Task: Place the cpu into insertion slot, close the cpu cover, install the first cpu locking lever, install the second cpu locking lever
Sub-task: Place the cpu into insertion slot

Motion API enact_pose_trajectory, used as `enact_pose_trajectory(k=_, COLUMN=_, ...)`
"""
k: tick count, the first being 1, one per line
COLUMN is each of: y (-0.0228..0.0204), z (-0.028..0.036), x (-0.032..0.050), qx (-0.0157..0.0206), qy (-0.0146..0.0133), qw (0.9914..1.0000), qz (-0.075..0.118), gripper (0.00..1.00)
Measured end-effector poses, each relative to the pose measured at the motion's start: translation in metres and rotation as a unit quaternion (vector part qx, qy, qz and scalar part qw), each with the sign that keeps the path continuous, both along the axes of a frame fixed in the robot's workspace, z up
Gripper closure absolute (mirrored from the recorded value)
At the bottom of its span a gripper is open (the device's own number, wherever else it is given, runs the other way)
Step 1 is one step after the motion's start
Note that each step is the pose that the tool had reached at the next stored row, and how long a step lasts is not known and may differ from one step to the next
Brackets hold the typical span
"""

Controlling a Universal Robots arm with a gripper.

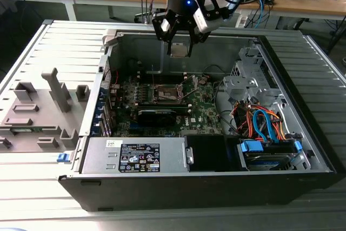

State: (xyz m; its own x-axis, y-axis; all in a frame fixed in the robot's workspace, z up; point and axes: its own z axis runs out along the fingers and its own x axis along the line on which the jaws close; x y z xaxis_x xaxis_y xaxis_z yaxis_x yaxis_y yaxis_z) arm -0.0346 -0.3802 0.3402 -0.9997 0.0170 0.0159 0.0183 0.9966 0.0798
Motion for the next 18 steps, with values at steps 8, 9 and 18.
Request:
enact_pose_trajectory(k=8, y=-0.0031, z=-0.0015, x=0.0, qx=-0.0008, qy=0.0, qw=1.0, qz=0.0, gripper=0.45)
enact_pose_trajectory(k=9, y=-0.0035, z=-0.0018, x=0.0, qx=-0.0009, qy=0.0, qw=1.0, qz=0.0, gripper=0.45)
enact_pose_trajectory(k=18, y=-0.0061, z=-0.0033, x=0.0, qx=-0.0019, qy=0.0, qw=1.0, qz=0.0, gripper=0.45)
